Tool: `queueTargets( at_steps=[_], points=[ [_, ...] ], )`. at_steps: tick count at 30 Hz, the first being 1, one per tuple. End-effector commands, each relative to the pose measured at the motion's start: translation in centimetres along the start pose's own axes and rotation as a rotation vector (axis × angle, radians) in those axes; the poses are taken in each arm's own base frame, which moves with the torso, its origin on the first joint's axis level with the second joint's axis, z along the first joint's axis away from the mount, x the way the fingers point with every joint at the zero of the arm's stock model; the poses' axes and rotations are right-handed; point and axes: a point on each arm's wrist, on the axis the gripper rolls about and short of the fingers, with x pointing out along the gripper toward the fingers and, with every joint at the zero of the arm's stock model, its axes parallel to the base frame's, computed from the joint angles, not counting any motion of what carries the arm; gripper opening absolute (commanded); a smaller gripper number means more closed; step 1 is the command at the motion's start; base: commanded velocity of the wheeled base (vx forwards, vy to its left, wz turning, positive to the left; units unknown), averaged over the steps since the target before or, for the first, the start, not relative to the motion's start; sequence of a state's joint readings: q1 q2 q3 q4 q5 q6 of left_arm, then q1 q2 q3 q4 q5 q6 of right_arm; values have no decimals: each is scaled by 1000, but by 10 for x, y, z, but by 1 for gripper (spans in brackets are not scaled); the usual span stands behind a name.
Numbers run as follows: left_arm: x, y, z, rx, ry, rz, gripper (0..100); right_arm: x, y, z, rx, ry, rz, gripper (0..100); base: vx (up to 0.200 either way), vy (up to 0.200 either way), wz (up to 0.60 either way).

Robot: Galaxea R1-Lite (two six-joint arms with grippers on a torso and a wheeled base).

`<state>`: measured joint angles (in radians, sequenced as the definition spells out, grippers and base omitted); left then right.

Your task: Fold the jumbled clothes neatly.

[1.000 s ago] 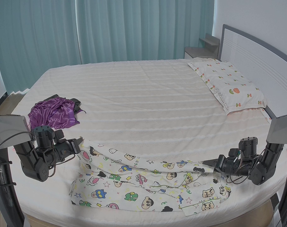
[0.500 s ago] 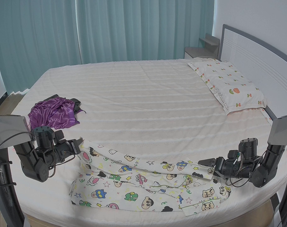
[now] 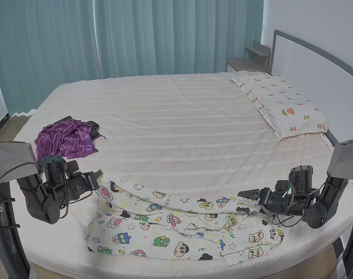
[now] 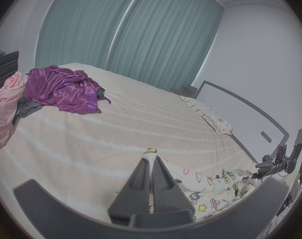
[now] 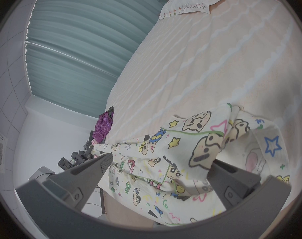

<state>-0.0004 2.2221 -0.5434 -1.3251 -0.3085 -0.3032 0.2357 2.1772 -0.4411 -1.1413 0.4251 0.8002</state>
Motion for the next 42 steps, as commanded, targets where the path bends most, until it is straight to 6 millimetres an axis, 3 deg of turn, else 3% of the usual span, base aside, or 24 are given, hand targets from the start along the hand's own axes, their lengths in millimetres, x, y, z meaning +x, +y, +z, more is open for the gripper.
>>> queueTargets(
  at_steps=[1,15,28,37,42],
  points=[
    [0,0,0,-1,0,1,0,5,-5,1,7,8,-13,0,0,0,0],
    [0,0,0,1,0,1,0,4,-9,1,41,44,-65,0,0,0,0],
    [2,-1,2,51,-28,60,0,-35,-3,22,53,-72,-44,0,0,0,0],
    [0,-5,2,65,-68,57,0,-46,-1,13,54,-60,-44,0,0,0,0],
    [-12,-8,-8,62,-53,55,0,-46,-9,4,27,-25,-79,0,0,0,0]
  ],
)
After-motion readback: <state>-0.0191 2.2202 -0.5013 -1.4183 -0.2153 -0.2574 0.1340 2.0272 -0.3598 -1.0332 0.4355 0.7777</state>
